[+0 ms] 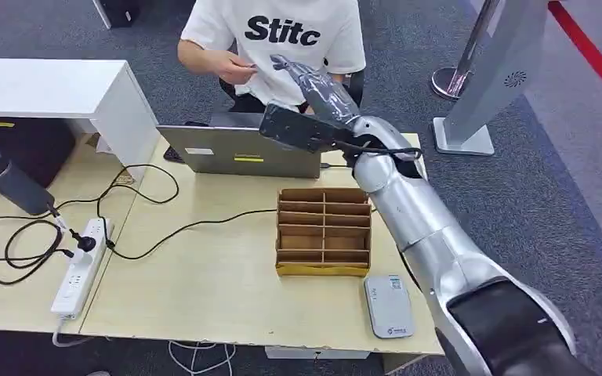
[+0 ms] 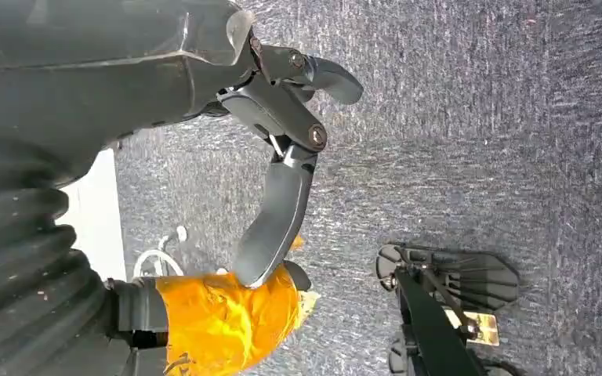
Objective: Pass the card to the sensor for recognition and then transmit it.
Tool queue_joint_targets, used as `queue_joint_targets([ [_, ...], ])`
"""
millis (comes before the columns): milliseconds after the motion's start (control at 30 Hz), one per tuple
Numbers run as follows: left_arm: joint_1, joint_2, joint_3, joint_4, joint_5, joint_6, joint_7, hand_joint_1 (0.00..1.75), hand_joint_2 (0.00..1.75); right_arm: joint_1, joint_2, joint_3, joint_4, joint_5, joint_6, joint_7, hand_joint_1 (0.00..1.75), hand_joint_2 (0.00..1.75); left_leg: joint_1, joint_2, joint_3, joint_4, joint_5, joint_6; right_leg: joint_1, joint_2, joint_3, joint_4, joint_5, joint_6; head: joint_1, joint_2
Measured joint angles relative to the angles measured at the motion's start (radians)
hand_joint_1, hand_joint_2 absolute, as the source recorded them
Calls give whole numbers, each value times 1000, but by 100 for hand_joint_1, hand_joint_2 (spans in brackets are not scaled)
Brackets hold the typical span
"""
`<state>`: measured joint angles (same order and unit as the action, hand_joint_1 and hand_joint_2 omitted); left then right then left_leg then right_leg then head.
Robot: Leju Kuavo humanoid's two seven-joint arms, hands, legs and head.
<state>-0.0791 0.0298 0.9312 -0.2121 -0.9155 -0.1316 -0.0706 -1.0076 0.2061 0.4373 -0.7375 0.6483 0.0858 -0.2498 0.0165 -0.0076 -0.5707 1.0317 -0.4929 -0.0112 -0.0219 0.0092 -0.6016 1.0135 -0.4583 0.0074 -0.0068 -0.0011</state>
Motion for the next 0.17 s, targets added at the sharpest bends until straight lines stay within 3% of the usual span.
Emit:
queue_joint_targets([
  [167, 1, 2, 2, 0, -8, 0, 0, 0, 175, -5, -62, -128, 98, -188, 20, -8, 0, 175, 0, -1, 0, 0, 0, 0, 0, -1, 1, -1, 0, 0, 0, 0],
])
